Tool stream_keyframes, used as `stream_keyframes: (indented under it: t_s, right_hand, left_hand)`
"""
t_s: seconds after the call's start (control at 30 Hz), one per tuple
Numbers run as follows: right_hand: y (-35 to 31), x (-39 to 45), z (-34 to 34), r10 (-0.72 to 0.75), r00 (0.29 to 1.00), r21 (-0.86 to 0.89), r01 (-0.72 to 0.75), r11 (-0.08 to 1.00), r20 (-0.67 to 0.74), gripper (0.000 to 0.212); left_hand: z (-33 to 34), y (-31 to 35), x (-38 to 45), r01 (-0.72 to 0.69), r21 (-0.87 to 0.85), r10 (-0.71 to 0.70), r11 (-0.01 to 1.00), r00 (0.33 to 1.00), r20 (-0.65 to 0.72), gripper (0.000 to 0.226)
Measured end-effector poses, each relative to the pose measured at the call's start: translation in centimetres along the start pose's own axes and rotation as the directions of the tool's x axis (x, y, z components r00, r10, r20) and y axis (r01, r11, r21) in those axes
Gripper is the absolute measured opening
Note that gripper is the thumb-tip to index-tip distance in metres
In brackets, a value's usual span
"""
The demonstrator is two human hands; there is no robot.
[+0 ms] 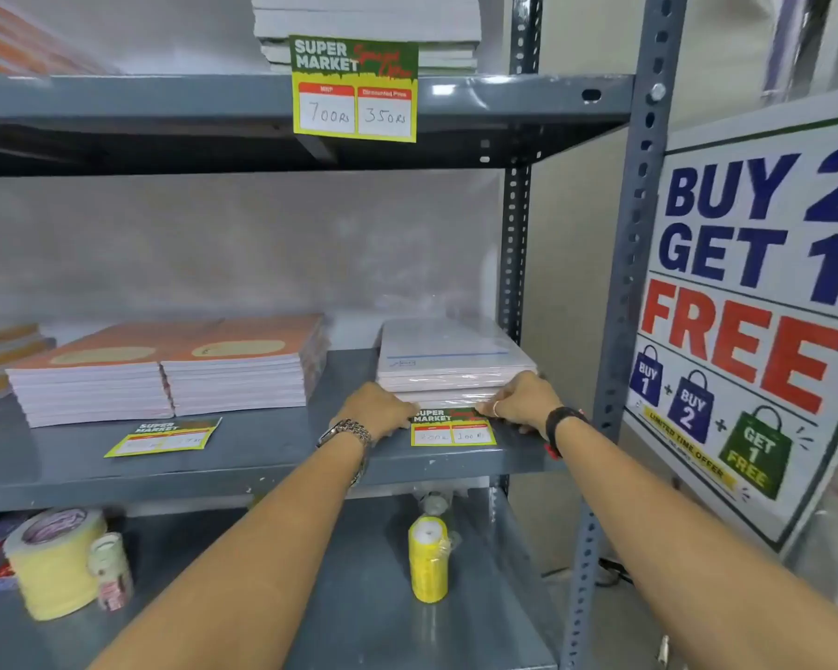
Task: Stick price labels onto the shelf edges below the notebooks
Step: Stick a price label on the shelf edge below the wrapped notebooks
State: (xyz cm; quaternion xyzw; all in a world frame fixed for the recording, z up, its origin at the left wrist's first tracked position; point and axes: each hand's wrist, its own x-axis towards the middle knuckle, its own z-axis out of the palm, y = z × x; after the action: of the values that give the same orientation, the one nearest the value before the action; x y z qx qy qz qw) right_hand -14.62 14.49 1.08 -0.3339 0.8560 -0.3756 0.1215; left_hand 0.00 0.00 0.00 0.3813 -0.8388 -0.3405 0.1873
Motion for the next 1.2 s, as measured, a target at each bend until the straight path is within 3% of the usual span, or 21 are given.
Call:
stream_keyframes:
  t_s: [0.13,0.3,0.4,0.53,0.8,1.2]
  right_hand:
    - [0.1,0.1,0.0,0.002,1.0,0.022,-0.002,1.0,-0.004,0.022]
    - [0.4,-0.8,-0.4,-0.04,0.999,0.171,0.037,0.985,0.017,0.013]
    - [1.5,-3.5,-1.4,-0.203,0.979,0.087,0.203,0.975,-0.016,0.014]
    - [4.6,-8.0,-1.3,-0.384,0.922,-0.03,0.383,0.923,-0.047,0.011]
    - [6.1,-8.1,0.3,-0.452,0.882,-0.106,0.44,0.892,-0.135,0.013]
    - [6.2,-7.3,1.5,-0.489,0.837,-0.22,0.443,0.869,-0.246,0.014]
  left_hand:
    - [0.3,-0.2,-0.2,-0.013,-0.114,0.005,0.993,0.997,-0.074,0.028]
    - [-0.1,-0.1,-1.6,-0.083,-0.159,0.075,0.984,0.996,-0.057,0.028]
    - [-0.5,-0.1,-4.5,-0.198,0.042,0.201,0.979,0.975,-0.095,0.028]
    - [0.7,-1.6,-9.3,-0.328,0.359,0.417,0.874,0.885,-0.208,0.027]
    - [2.9,-2.5,-9.6,-0.411,0.394,0.531,0.822,0.803,-0.27,0.023]
    - [3.9,-2.5,-9.1,-0.403,0.418,0.544,0.814,0.78,-0.308,0.017]
